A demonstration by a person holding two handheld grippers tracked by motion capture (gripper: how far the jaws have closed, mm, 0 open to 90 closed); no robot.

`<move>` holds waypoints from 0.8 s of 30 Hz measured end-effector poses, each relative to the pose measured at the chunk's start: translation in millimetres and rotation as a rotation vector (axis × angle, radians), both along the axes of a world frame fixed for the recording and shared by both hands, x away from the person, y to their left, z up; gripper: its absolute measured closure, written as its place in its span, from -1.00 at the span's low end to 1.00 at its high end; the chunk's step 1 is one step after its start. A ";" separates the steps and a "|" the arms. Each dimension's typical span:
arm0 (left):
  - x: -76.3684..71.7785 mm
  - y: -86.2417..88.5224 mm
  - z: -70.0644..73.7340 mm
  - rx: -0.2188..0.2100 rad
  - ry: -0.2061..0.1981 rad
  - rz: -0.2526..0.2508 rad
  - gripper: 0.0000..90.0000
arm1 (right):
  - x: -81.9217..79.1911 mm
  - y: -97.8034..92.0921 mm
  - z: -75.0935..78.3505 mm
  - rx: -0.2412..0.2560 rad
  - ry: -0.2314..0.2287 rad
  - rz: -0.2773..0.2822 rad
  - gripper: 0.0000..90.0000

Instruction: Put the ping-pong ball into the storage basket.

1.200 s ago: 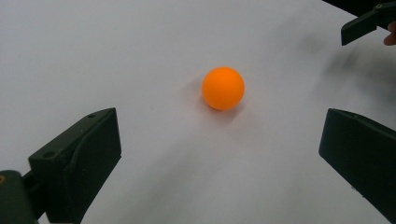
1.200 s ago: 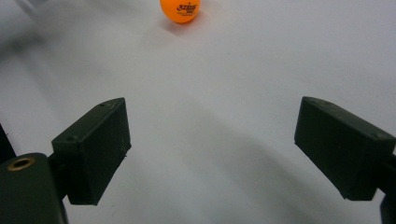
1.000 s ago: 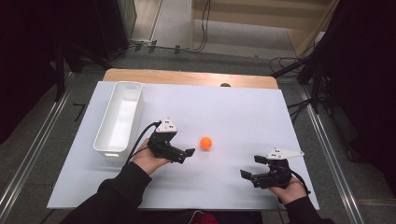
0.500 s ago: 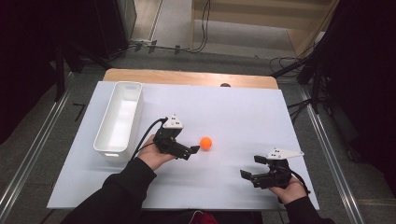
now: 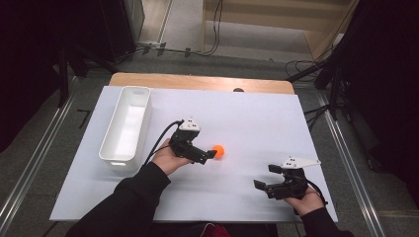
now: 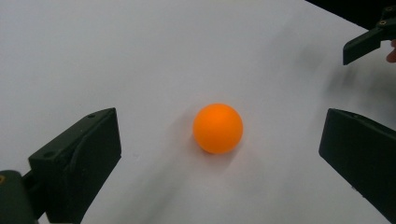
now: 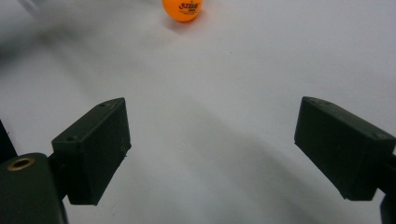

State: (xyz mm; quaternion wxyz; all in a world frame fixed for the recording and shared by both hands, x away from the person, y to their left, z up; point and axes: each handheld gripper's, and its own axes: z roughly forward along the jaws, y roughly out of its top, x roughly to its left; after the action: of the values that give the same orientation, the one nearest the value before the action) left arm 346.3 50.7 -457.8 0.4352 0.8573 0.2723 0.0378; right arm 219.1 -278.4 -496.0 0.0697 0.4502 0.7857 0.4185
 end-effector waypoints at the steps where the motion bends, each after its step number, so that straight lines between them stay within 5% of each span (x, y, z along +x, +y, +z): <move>1: 0.4 -0.9 0.0 -0.002 0.001 0.002 -1.00 | 0.0 0.0 0.0 -0.001 -0.002 0.000 -0.79; 9: 5.7 -10.8 0.5 0.030 -0.032 -0.011 -1.00 | -0.3 0.3 0.1 0.001 0.002 0.004 -0.79; 24: 15.5 -28.9 1.7 0.022 -0.054 -0.029 -1.00 | -1.3 2.5 0.5 0.004 0.006 0.014 -0.79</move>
State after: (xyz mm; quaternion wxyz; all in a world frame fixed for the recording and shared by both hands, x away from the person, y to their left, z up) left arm 361.8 21.7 -456.1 0.4333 0.8646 0.2477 0.0579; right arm 217.8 -275.9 -495.4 0.0633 0.4462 0.7881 0.4192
